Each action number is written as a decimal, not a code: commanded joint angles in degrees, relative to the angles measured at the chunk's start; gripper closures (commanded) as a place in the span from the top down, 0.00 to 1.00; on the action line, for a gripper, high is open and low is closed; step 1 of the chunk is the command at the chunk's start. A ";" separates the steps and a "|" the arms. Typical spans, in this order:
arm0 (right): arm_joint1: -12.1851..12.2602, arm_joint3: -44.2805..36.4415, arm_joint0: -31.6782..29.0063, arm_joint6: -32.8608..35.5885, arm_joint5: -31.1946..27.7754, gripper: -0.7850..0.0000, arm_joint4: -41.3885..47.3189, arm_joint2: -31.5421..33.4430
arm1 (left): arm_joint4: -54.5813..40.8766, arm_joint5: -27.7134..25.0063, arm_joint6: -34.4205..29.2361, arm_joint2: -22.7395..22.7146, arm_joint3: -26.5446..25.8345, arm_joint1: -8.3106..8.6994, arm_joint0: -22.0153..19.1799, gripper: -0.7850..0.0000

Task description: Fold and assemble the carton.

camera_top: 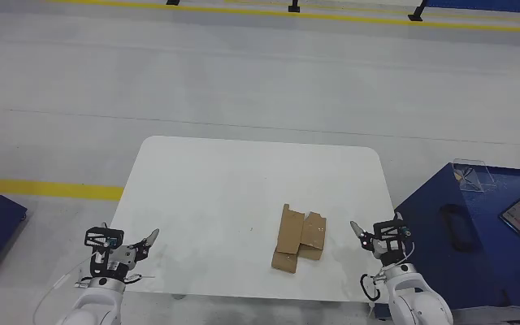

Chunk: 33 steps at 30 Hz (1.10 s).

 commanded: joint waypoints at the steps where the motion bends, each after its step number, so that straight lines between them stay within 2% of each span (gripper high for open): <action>1: 0.00 0.00 0.00 0.00 0.00 1.00 0.00 0.00 | 0.00 0.00 0.00 0.00 0.00 0.00 0.00 1.00; 31: 0.00 0.00 0.00 0.00 0.00 1.00 0.00 0.00 | 0.00 0.00 0.00 0.00 0.00 0.00 0.00 1.00; 33: -0.08 -0.63 -0.52 9.09 -7.27 1.00 11.93 -0.26 | 0.00 0.00 0.00 0.00 0.00 0.00 0.00 1.00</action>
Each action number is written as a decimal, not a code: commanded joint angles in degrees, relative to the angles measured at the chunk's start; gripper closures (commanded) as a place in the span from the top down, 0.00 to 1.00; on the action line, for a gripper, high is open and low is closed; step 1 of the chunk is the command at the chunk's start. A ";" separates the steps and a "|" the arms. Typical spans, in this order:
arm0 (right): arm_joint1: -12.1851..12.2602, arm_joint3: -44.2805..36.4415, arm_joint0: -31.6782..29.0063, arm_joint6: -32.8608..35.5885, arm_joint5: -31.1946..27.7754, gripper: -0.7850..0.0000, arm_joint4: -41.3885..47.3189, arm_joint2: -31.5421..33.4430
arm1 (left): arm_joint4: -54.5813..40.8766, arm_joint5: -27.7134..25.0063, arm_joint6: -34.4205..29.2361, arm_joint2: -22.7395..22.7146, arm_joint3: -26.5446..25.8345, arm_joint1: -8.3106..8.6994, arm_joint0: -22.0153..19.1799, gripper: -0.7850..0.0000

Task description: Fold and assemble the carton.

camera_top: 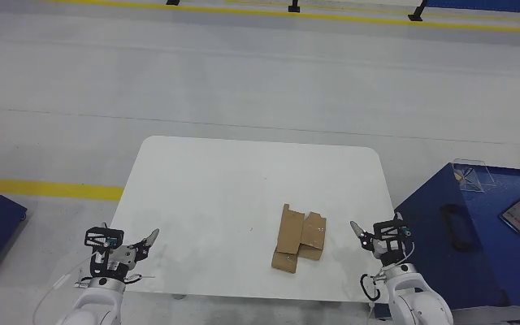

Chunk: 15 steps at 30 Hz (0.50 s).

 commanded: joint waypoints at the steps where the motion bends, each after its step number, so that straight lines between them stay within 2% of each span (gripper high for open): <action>1: 0.11 -1.56 0.68 13.65 -8.78 1.00 19.16 2.61 | 0.00 0.00 0.00 0.00 0.00 0.00 0.00 1.00; 3: 0.19 -1.33 1.41 20.83 -11.69 1.00 31.21 4.54 | 0.00 0.00 0.00 0.00 0.00 0.00 0.00 1.00; 5: 0.60 0.91 3.74 33.84 -14.92 1.00 49.81 7.73 | 0.00 0.00 0.00 0.00 0.00 0.00 0.00 1.00; 6: 0.76 1.98 4.53 37.84 -15.63 1.00 54.85 8.43 | 0.00 0.00 0.00 0.00 0.00 0.00 0.00 1.00; 7: 1.14 5.05 6.70 45.94 -15.99 1.00 64.96 9.95 | 0.00 0.00 0.00 0.00 0.00 0.00 0.00 1.00; 8: 1.35 6.88 7.95 49.40 -15.44 1.00 68.71 10.68 | 0.00 0.00 0.00 0.00 0.00 0.00 0.00 1.00; 9: 1.71 11.06 10.81 55.93 -13.58 1.00 75.18 11.25 | 0.00 0.00 0.00 0.00 0.00 0.00 0.00 1.00; 12: 2.23 20.58 17.22 68.41 -12.71 1.00 84.67 9.64 | 0.00 0.00 0.00 0.00 0.00 0.00 0.00 1.00; 15: 2.33 29.33 22.83 71.72 -13.77 1.00 85.59 6.67 | 0.00 0.00 0.00 0.00 0.00 0.00 0.00 1.00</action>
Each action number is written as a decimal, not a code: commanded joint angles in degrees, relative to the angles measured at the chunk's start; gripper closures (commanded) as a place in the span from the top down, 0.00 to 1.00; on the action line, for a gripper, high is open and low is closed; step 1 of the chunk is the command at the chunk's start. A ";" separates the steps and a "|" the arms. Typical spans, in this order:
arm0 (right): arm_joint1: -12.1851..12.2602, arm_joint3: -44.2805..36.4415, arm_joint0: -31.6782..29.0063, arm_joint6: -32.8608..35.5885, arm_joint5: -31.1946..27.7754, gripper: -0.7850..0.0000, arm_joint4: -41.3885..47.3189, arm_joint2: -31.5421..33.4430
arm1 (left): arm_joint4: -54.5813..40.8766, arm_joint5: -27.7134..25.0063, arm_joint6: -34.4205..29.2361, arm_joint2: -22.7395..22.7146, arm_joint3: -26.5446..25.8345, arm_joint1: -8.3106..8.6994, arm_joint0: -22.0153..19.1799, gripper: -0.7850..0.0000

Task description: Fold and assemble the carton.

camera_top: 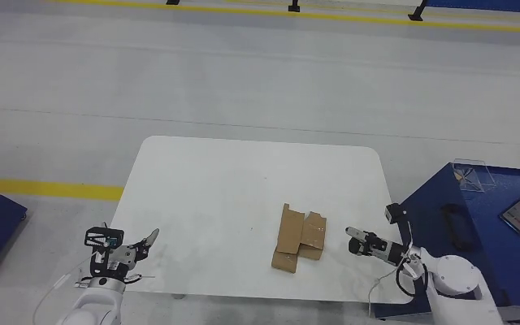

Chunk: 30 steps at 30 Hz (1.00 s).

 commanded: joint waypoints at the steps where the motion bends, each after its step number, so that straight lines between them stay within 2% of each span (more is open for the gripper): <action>1: -0.08 5.42 3.18 1.76 -1.22 1.00 0.50 -2.11 | 0.00 0.00 0.00 0.00 0.00 0.00 0.00 1.00; 3: -0.30 10.15 6.07 2.87 -3.01 1.00 0.87 -4.74 | 0.00 0.00 0.00 0.00 0.00 0.00 0.00 1.00; 7: -1.03 17.98 10.59 0.01 -6.89 1.00 -1.58 -10.11 | 0.00 0.00 0.00 0.00 0.00 0.00 0.00 1.00; 10: -1.52 21.35 12.58 -1.37 -8.96 1.00 -1.83 -12.72 | 0.00 0.00 0.00 0.00 0.00 0.00 0.00 1.00; 12: -1.94 22.87 13.57 -4.79 -10.32 1.00 -4.31 -15.06 | 0.00 0.00 0.00 0.00 0.00 0.00 0.00 1.00; 18: -2.75 26.63 16.80 -10.11 -9.97 0.99 -8.16 -19.46 | 0.00 0.00 0.00 0.00 0.00 0.00 0.00 1.00; 19: -2.83 27.01 17.09 -10.61 -10.04 0.92 -8.45 -19.86 | 0.00 0.00 0.00 0.00 0.00 0.00 0.00 1.00; 20: -2.97 27.55 17.48 -11.03 -10.15 0.79 -8.46 -20.41 | 0.00 0.00 0.00 0.00 0.00 0.00 0.00 1.00; 21: -3.10 28.30 17.94 -11.32 -10.31 0.47 -8.23 -20.92 | 0.00 0.00 0.00 0.00 0.00 0.00 0.00 1.00; 23: -3.22 29.10 18.45 -11.58 -10.65 0.11 -8.08 -21.50 | 0.00 0.00 0.00 0.00 0.00 0.00 0.00 1.00; 24: -3.33 29.85 18.85 -11.76 -10.87 0.00 -7.85 -21.94 | 0.00 0.00 0.00 0.00 0.00 0.00 0.00 1.00; 30: -3.68 33.09 20.17 -11.56 -13.06 0.00 -6.53 -23.50 | 0.00 0.00 0.00 0.00 0.00 0.00 0.00 1.00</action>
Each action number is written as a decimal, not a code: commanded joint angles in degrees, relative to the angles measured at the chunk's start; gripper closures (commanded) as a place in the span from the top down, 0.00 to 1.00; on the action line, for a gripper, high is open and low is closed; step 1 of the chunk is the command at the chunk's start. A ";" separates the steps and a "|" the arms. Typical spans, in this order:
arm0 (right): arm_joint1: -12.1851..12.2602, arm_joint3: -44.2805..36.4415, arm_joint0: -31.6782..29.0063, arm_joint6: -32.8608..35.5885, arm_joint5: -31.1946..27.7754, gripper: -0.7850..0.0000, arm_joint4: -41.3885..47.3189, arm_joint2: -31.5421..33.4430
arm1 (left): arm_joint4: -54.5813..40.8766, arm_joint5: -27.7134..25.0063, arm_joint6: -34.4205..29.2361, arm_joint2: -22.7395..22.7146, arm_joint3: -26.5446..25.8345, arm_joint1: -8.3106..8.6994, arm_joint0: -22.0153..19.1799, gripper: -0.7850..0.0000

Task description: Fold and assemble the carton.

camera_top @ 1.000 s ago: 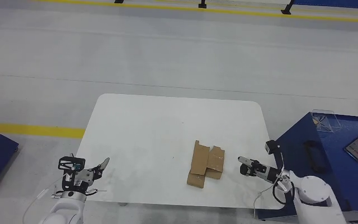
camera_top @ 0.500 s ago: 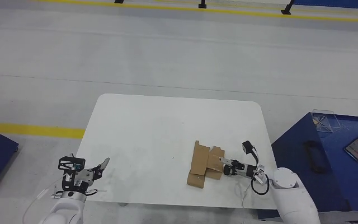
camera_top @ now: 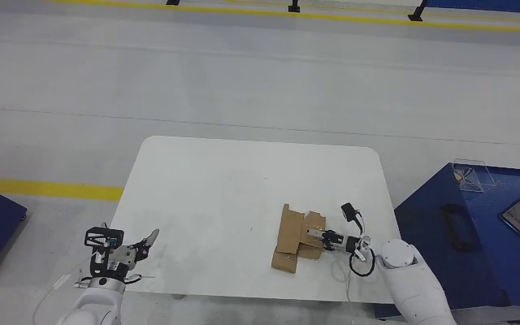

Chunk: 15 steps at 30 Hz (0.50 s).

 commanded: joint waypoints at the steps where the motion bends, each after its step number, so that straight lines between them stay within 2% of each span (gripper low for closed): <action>1: -0.08 0.78 0.20 -0.05 -0.84 0.00 0.56 -0.25 | 0.00 0.00 0.00 0.00 0.00 0.00 0.00 1.00; 6: -0.20 1.44 0.46 1.17 -4.57 0.00 3.57 -0.55 | 0.00 0.00 0.00 0.00 0.00 0.00 0.00 1.00; 9: -0.13 -1.29 0.60 5.26 -6.96 0.00 7.89 -0.24 | 0.00 0.00 0.00 0.00 0.00 0.00 0.00 1.00; 12: 0.48 -8.46 0.44 7.24 -7.89 0.00 9.96 1.26 | 0.00 0.00 0.00 0.00 0.00 0.00 0.00 1.00; 15: 1.38 -21.96 -1.54 6.69 -5.67 0.00 11.58 4.22 | 0.00 0.00 0.00 0.00 0.00 0.00 0.00 1.00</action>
